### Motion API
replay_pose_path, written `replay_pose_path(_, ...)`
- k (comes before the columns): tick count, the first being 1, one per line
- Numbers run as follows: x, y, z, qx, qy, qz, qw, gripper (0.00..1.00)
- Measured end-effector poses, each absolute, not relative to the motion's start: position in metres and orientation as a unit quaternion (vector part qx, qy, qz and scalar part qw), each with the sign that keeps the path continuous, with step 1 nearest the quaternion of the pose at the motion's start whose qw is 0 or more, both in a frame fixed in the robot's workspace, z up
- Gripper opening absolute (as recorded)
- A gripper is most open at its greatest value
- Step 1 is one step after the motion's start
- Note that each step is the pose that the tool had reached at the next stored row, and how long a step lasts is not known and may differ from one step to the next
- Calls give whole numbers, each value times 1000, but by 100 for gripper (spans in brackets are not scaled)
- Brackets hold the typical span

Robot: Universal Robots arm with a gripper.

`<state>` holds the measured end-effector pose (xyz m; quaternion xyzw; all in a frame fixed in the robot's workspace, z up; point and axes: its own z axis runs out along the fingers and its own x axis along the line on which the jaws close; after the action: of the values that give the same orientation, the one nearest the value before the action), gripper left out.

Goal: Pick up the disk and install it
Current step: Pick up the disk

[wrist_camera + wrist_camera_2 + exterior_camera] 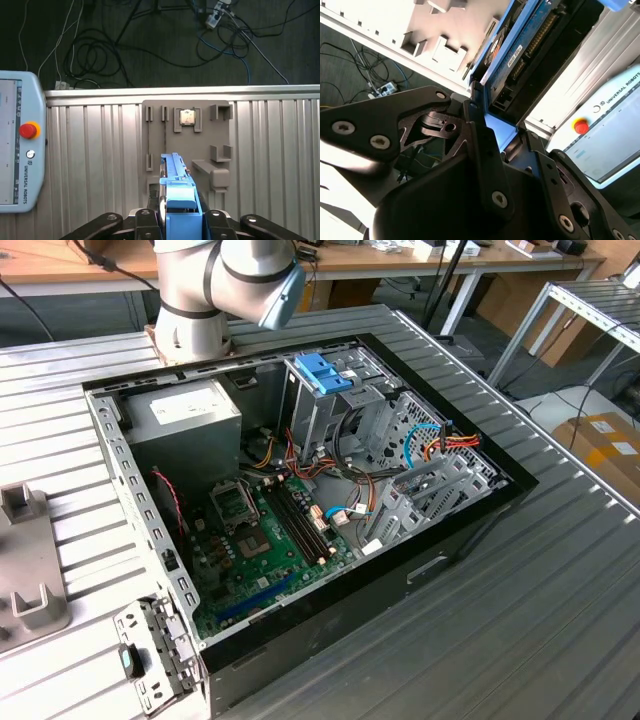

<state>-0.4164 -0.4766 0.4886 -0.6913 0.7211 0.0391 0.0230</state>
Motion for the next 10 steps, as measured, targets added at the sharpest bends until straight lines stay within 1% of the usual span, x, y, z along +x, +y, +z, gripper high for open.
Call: replay_pose_path(10, -408, -477, 488, -691, 721, 39, 23, 37)
